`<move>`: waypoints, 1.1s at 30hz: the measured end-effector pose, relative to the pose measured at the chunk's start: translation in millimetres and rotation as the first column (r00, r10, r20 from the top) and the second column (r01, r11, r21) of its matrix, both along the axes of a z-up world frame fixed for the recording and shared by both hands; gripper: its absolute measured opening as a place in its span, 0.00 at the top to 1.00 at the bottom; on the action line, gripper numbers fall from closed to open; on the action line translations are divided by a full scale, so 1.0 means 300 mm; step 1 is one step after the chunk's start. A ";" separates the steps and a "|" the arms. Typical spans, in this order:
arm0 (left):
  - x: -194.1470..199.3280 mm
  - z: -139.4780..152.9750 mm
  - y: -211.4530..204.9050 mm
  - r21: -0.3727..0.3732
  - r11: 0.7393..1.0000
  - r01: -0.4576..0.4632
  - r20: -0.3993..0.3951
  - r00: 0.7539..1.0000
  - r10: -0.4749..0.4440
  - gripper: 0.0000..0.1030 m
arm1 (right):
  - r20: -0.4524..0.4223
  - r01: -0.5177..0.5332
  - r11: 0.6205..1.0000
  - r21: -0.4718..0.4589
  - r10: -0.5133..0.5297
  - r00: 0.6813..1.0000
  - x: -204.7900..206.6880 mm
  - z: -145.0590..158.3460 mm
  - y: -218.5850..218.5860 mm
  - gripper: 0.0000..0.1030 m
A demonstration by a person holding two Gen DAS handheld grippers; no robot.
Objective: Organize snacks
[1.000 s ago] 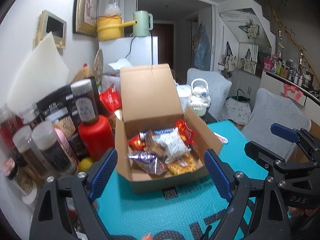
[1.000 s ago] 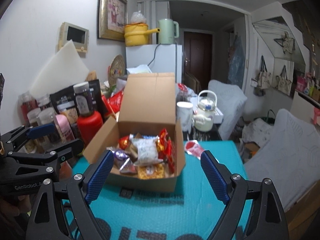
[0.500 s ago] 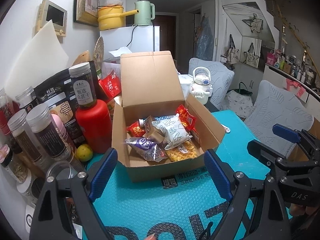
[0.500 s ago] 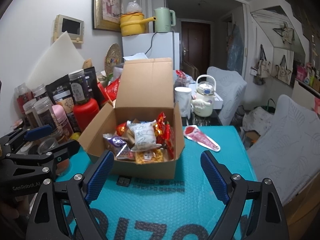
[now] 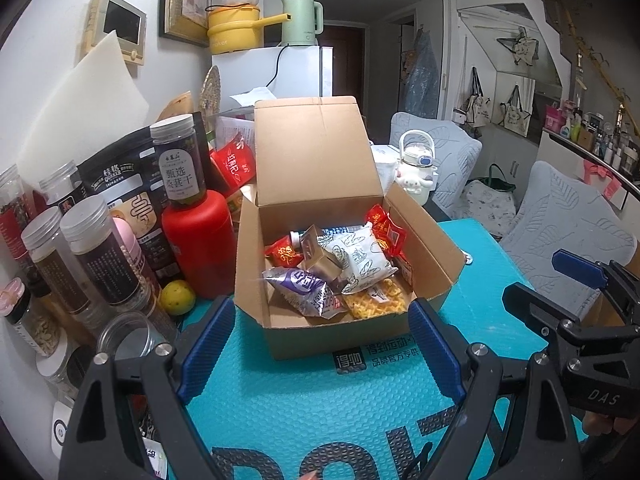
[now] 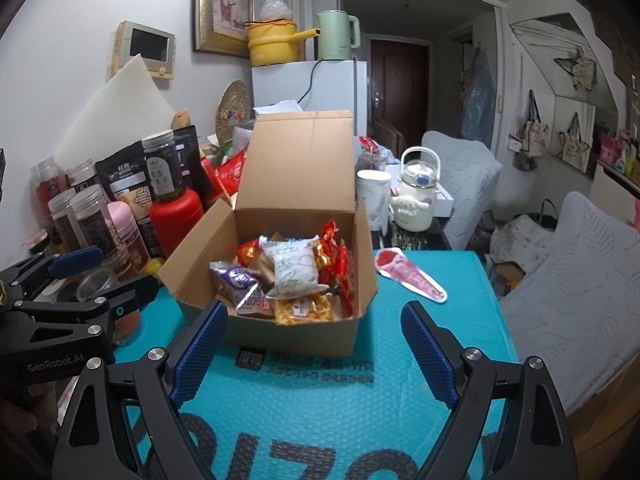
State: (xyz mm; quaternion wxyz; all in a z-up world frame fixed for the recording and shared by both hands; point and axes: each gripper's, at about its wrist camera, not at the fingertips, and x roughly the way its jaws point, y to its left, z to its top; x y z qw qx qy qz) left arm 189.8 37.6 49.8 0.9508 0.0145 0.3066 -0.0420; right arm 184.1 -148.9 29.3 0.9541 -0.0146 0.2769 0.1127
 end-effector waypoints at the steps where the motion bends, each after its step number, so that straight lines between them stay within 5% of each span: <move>1: -0.001 0.000 0.000 0.001 1.000 -0.001 0.001 1.000 0.001 0.14 | 0.001 0.000 1.000 -0.001 0.000 1.000 0.000 0.000 0.001 0.13; 33: -0.004 -0.004 -0.015 0.044 0.999 -0.019 -0.007 1.000 0.019 0.14 | -0.035 -0.028 0.999 0.032 0.029 0.999 0.040 -0.048 -0.001 0.13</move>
